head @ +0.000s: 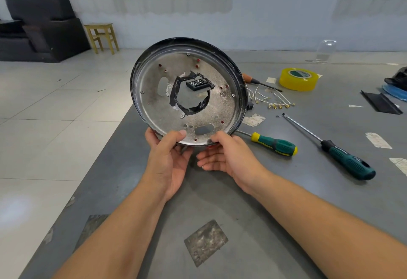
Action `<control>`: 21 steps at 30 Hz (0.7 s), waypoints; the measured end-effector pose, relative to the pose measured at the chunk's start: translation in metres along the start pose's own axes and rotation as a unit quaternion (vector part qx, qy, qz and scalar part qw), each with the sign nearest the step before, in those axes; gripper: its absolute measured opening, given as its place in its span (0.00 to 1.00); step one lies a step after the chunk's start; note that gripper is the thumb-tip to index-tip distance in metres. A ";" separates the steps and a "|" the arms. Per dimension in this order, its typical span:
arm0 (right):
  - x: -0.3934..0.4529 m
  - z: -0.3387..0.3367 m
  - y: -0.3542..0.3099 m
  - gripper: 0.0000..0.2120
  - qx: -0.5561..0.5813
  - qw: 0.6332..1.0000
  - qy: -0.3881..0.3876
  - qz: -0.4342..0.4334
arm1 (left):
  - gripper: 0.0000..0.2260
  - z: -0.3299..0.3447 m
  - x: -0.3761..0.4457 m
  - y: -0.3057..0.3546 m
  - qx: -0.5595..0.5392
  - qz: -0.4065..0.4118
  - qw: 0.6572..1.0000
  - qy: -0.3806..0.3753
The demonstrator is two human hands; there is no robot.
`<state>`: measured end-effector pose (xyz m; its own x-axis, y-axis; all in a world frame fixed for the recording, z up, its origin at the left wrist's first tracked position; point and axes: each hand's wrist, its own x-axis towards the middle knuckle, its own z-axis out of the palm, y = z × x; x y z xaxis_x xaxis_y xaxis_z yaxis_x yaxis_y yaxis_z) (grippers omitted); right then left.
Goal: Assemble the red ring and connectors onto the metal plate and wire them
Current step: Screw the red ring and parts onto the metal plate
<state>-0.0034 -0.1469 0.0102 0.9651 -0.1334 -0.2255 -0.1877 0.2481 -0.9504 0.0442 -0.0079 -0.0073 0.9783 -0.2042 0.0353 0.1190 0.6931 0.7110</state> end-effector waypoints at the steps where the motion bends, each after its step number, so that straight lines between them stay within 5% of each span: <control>1: 0.000 0.000 0.000 0.14 0.001 1.000 0.000 -0.001 | 0.27 0.000 0.000 0.000 -0.002 0.000 1.000 0.000; 10: 0.003 -0.002 0.004 0.13 -0.020 1.000 0.015 -0.016 | 0.30 -0.001 -0.002 -0.004 0.029 0.007 0.999 0.030; 21: 0.009 -0.001 0.008 0.11 -0.031 0.998 0.038 -0.031 | 0.18 0.007 -0.007 -0.007 0.084 -0.015 0.993 0.082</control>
<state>0.0033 -0.1474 0.0001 0.9587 -0.2204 -0.1798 -0.1417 0.1782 -0.9737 0.0350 -0.0166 -0.0077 0.9910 -0.0981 -0.0914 0.1309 0.5607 0.8176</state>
